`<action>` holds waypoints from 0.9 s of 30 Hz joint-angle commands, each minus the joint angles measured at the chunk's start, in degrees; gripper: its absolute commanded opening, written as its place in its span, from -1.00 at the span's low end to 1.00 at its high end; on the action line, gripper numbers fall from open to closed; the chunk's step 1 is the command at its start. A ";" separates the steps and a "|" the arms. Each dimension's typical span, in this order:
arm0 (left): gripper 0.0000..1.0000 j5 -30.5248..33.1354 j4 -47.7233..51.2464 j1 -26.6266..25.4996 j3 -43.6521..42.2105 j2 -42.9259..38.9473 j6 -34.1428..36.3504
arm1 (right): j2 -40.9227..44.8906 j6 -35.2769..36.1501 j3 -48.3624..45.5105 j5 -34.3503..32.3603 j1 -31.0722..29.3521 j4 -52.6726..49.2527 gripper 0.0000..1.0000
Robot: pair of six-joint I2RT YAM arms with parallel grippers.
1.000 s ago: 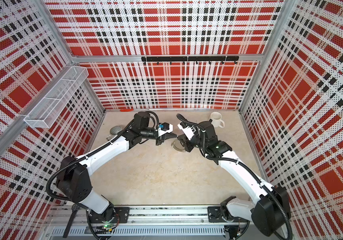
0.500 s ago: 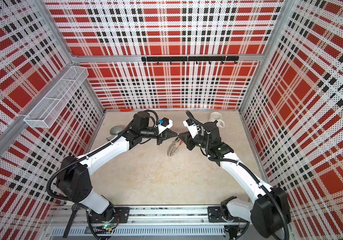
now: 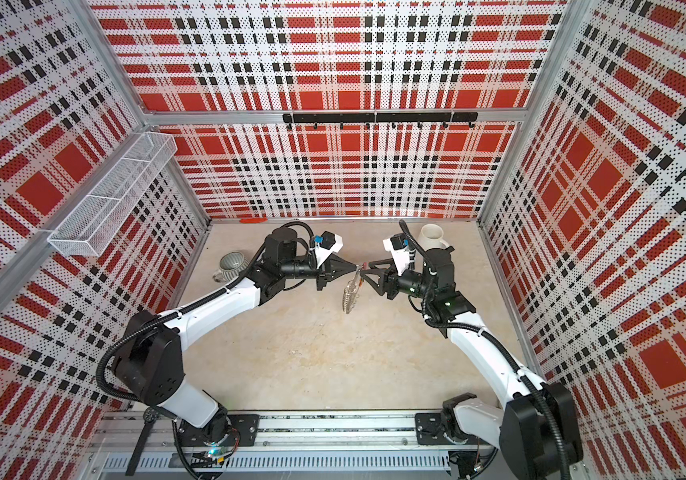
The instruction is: Put the keys on the keyring
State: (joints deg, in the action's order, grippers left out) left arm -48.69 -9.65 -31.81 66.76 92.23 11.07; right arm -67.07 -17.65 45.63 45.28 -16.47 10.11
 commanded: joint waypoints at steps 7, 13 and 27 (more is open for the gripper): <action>-1.00 -1.46 -8.19 -0.33 -0.76 -2.84 -4.63 | -1.72 -5.55 -0.32 6.93 1.01 9.31 -0.14; -1.00 -1.91 -8.52 -0.32 -1.02 -3.38 -4.87 | -3.13 -5.04 0.49 6.49 1.00 9.74 -0.14; -1.00 -3.15 -8.11 -0.18 -0.32 -3.35 -5.91 | -4.05 -6.04 -0.03 7.25 2.58 12.35 -0.05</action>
State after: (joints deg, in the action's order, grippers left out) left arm -50.39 -15.84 -31.86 65.76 90.70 5.80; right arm -70.76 -23.29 45.17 50.92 -14.33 19.68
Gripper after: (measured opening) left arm 0.044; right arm 0.472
